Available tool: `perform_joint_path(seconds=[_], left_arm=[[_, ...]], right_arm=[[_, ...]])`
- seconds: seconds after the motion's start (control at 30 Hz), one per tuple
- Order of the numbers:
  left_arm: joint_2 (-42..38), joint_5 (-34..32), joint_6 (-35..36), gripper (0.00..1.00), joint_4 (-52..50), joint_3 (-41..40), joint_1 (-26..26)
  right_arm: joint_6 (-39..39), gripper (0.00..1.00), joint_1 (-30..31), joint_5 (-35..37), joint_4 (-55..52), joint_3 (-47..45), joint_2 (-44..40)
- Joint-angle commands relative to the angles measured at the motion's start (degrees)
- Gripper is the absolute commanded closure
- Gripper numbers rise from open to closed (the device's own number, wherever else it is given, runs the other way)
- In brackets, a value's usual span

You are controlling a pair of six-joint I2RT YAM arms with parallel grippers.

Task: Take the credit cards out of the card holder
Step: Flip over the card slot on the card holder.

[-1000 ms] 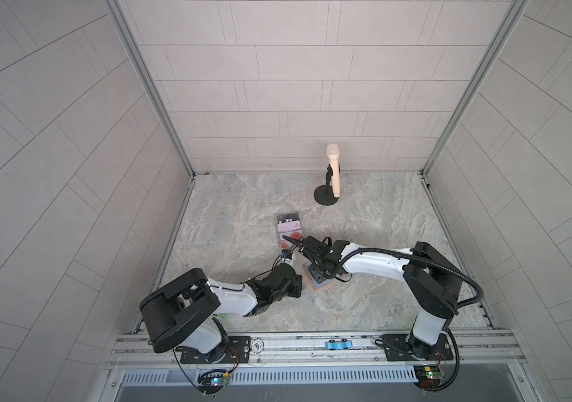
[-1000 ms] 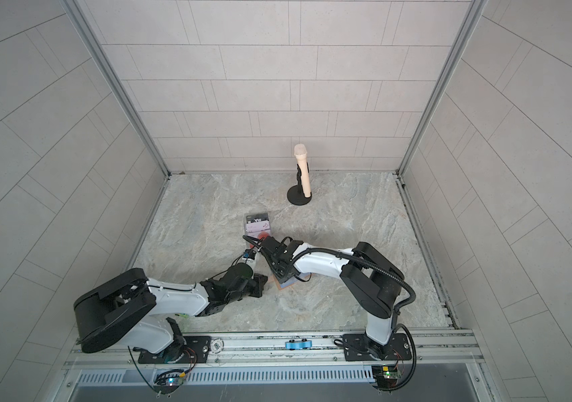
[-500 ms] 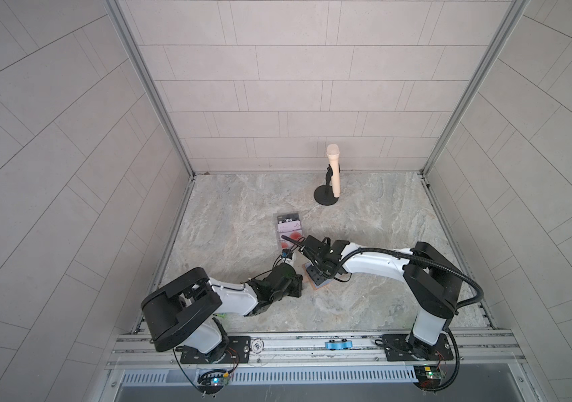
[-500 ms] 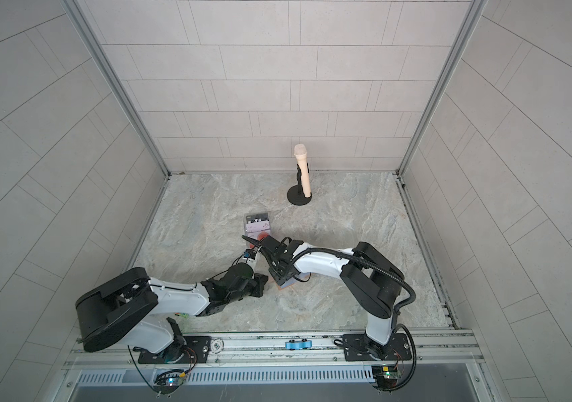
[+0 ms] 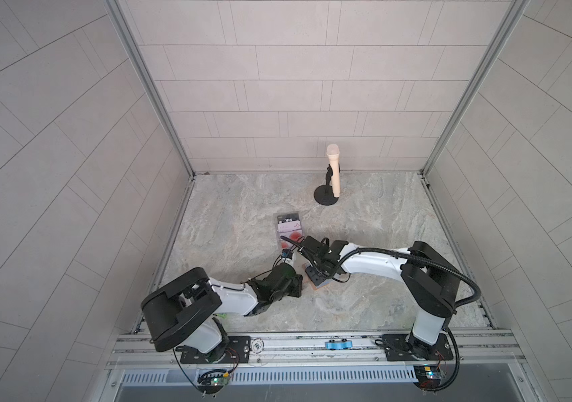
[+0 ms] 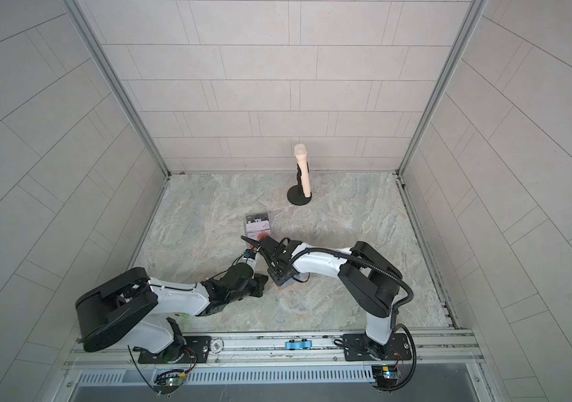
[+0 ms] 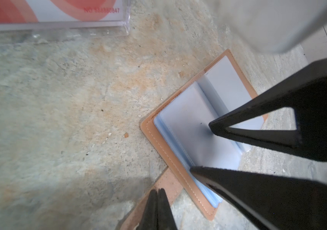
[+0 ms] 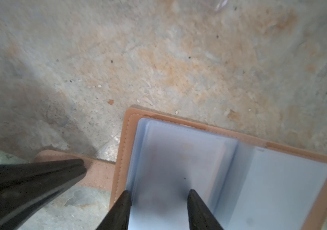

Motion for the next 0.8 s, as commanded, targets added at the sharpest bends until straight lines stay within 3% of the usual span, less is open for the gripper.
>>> perform_joint_path(seconds=[0.0, 0.13, 0.5, 0.77], left_arm=[[0.6, -0.7, 1.1, 1.0, -7.2, -1.9, 0.5], [0.4, -0.7, 1.2, 1.0, -7.6, -2.0, 0.4], [0.3, -0.7, 1.7, 1.0, -8.7, -1.1, 0.5], [0.3, -0.7, 2.0, 1.0, -9.2, -1.0, 0.5]], right_arm=[[0.7, 0.56, -1.0, 0.4, -1.0, -0.2, 1.3], [0.9, 0.61, -2.2, -0.5, -0.4, -0.8, 0.7], [-0.2, 0.63, -2.5, 3.8, -3.0, -0.2, 1.3], [-0.8, 0.67, -3.1, 3.2, -2.9, -0.3, 1.0]])
